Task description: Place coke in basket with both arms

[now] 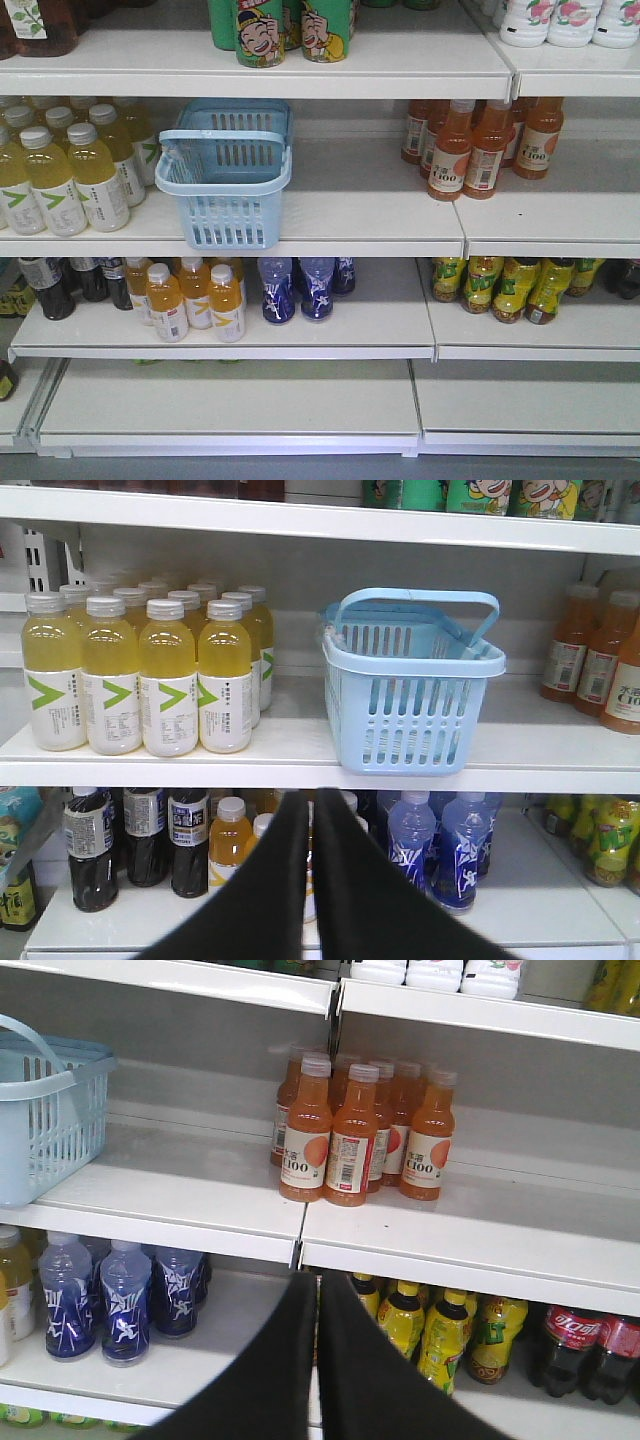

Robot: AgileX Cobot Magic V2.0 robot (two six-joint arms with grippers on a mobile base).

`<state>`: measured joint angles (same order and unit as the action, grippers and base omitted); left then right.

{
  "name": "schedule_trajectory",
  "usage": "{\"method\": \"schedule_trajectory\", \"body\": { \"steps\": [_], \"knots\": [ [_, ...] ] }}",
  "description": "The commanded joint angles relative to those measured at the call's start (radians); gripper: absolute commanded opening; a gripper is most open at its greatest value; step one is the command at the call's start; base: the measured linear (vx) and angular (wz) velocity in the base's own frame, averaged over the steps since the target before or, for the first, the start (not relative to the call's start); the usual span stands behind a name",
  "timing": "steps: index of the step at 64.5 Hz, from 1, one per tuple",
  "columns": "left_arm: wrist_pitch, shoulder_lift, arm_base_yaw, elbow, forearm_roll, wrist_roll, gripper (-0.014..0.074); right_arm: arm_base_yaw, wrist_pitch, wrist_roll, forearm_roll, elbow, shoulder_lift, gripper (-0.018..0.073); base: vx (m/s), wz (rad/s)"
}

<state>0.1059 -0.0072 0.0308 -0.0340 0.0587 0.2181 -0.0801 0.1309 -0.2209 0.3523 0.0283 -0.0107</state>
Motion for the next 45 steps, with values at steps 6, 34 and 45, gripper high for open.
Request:
{"method": "schedule_trajectory", "body": {
  "steps": [6, 34, 45],
  "knots": [
    [-0.068, -0.020, 0.002, 0.001, -0.008, 0.010, -0.0006, -0.001, -0.068, 0.009, 0.015, 0.010, -0.018, -0.0005, 0.08, 0.00],
    [-0.068, -0.020, 0.002, 0.001, -0.008, 0.010, -0.0006, -0.001, -0.068, 0.009, 0.015, 0.010, -0.018, -0.0005, 0.06, -0.01],
    [-0.068, -0.020, 0.002, 0.001, -0.008, 0.010, -0.0006, -0.001, -0.068, 0.009, 0.015, 0.010, -0.018, -0.0005, 0.03, -0.02]
  ]
}}
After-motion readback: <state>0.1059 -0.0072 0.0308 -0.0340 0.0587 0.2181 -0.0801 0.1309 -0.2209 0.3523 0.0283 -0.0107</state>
